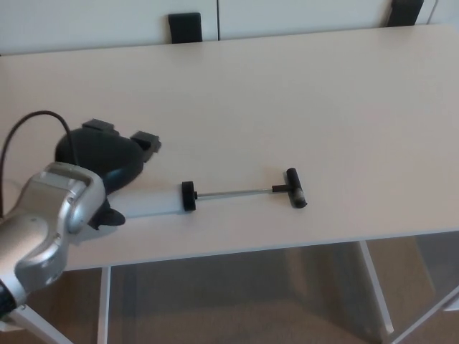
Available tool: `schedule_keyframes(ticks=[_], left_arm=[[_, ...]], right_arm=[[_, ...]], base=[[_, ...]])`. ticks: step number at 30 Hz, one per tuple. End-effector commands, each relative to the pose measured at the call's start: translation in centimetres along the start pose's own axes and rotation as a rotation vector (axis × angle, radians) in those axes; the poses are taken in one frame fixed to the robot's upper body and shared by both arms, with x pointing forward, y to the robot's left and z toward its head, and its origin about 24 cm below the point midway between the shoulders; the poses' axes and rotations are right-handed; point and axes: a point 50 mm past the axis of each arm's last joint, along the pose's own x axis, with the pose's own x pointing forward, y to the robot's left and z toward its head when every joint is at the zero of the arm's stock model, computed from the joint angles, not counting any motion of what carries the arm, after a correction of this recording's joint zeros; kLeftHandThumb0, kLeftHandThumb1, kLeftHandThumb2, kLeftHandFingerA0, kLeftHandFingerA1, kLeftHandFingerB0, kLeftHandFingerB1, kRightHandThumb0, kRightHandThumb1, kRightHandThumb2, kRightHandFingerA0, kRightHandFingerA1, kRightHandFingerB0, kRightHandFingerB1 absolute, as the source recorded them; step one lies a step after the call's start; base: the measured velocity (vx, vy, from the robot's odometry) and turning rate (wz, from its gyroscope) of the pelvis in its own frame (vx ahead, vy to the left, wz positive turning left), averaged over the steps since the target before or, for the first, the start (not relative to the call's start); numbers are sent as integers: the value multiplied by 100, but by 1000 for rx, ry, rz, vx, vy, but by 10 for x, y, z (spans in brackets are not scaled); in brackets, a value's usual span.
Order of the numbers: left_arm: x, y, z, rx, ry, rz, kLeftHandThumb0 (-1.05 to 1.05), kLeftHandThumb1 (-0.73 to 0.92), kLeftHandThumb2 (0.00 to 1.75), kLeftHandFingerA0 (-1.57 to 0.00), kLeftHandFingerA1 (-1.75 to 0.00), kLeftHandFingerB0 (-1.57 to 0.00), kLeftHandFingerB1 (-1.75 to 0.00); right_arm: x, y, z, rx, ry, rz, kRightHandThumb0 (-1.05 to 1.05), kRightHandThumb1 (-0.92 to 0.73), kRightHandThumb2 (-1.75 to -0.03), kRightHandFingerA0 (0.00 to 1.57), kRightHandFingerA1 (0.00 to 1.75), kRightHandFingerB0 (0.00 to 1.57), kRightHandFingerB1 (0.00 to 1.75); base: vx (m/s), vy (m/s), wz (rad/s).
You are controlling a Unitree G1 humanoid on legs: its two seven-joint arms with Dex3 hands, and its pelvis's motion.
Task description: The robot walks towards a desk on which an air pump is kept in the middle. It lifts it up and holds it with its left hand and uses its right hand to compress it by pushing its handle inwards.
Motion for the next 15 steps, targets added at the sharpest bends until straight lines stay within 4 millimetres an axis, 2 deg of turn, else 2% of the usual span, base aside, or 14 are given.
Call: schedule_keyframes(ticks=[1,4,10,11,15], left_arm=[[1,-7,7,47,-18,-26,-30,28,85,0,-48,0,-47],[3,-18,13,36,-23,-56,-30,29,86,0,-47,0,-47],[6,-23,16,33,-22,-74,-30,28,85,-1,-46,-1,-46],[8,-23,16,34,-19,-84,-58,43,68,-20,-38,-8,-33],[10,-25,17,30,-16,-102,-59,44,69,-25,-40,-8,-33]], right_arm=[[0,-9,3,-21,13,-20,-33,-72,-60,68,46,57,43],[0,-10,3,-15,16,-26,-33,-69,-60,69,47,58,44],[2,-8,8,-25,1,-22,-35,-71,-60,68,47,58,44],[3,-7,10,-16,-3,-23,-32,-70,-61,72,47,62,46],[6,-6,15,-6,-12,-21,-32,-71,-60,71,46,59,44]], base=[[0,0,0],[0,0,0],[0,0,0],[0,0,0],[0,0,0]])
